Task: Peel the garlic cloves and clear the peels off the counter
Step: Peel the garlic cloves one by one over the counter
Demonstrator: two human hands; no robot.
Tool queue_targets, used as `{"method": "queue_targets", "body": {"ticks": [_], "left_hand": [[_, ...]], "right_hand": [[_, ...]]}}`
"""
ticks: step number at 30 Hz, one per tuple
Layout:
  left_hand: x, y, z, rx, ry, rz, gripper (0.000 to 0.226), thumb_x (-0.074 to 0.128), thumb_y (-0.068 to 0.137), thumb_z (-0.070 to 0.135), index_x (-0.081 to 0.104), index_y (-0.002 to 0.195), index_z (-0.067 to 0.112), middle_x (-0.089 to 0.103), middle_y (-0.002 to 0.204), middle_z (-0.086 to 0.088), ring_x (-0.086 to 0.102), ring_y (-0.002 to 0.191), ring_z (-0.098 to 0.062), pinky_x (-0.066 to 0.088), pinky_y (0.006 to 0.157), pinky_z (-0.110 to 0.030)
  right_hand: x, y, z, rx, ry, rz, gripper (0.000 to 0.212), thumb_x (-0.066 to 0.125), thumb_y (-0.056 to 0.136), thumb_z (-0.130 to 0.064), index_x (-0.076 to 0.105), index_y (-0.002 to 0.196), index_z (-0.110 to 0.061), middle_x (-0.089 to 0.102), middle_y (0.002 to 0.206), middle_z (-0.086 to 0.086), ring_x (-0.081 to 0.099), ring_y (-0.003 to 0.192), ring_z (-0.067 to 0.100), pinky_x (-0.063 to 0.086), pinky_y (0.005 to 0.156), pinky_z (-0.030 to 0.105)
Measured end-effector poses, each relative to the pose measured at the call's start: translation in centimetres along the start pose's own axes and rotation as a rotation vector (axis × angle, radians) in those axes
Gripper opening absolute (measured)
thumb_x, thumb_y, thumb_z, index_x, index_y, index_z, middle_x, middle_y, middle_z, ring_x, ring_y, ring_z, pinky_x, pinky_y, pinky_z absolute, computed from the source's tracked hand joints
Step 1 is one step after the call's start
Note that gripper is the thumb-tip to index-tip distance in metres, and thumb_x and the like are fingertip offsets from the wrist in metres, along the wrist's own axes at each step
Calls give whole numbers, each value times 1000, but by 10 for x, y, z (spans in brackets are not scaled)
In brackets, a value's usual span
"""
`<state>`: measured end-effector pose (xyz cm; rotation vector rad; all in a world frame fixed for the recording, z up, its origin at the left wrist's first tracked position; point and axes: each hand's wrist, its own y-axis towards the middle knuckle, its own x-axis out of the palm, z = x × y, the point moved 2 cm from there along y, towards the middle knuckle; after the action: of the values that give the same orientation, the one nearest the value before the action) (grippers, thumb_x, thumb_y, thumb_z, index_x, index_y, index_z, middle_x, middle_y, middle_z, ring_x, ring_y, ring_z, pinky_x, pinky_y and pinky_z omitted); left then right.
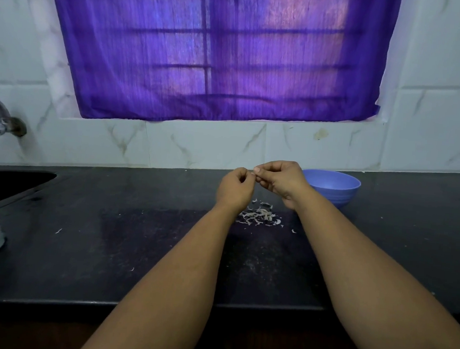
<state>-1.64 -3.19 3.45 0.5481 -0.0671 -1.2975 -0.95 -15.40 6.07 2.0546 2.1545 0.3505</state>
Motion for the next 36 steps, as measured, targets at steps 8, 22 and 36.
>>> {"method": "queue_targets", "body": {"ticks": [8,22,36], "left_hand": [[13,-7,3,147,96,-106,13,67,89,23,75,99,20,63,77,12,57,71,-9,51,73,-27],[-18,1,-1,-47,172,69,19,67,87,33,62,71,24,61,72,9,61,77,-15,50,74,-28],[-44,6,-16,-332,182,266,22,69,83,37,59,75,19,68,85,-2,63,91,-24,46,73,-29]], "right_hand": [[-49,18,-19,-273,-848,486,22,53,86,8,71,93,-2,65,103,14,62,87,26,42,70,23],[-76,13,-16,-43,-1077,544,34,37,92,7,64,112,3,61,116,20,58,104,36,47,82,37],[27,5,17,-443,-1223,-264,30,56,94,-16,63,123,-10,57,123,10,54,114,27,42,96,35]]}}
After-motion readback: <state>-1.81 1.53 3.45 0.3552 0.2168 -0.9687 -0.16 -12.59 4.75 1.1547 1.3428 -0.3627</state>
